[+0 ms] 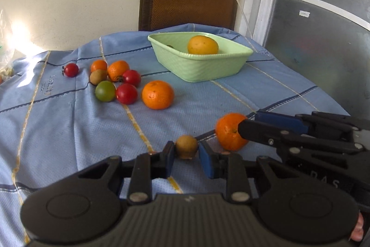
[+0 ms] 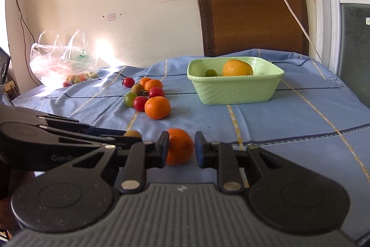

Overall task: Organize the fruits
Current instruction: 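Carry the kiwi with the left tool into the bowl while the right tool releases the mandarin there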

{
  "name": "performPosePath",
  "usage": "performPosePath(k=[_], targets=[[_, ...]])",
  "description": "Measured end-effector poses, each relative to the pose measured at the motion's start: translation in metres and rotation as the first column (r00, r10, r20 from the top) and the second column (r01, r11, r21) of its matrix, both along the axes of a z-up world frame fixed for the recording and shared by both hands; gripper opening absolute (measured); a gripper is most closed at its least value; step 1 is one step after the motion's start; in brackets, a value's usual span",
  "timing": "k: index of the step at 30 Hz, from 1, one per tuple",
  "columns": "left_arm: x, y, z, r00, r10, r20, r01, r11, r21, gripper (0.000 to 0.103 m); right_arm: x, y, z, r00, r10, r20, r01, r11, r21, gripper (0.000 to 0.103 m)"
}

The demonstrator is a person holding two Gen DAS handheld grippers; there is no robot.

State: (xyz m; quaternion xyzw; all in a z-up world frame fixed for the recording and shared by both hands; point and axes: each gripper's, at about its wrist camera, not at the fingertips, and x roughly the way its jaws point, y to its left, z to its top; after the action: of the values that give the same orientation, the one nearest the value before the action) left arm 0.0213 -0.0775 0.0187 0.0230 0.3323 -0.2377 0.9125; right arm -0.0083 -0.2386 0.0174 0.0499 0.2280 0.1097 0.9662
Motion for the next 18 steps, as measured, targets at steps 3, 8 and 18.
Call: performPosePath(k=[3,8,18], targets=[[-0.0018,0.0011,0.0006,1.0,0.007,0.005,-0.007,1.0,0.003,0.028,-0.0007,-0.0021,-0.0009,1.0,0.015,-0.002,-0.015,1.0,0.011,0.028],[-0.0053,0.005,0.001,0.999,0.037,0.026,-0.037,0.999,0.021,0.039,0.0,-0.0042,-0.0048,0.999,0.041,-0.016,-0.04,0.998,0.057,0.037],[-0.0046,0.0061,0.0007,1.0,0.017,0.004,-0.017,1.0,0.002,0.032,0.0004,-0.0094,-0.0089,0.994,0.096,-0.05,-0.088,0.985,0.147,0.043]])
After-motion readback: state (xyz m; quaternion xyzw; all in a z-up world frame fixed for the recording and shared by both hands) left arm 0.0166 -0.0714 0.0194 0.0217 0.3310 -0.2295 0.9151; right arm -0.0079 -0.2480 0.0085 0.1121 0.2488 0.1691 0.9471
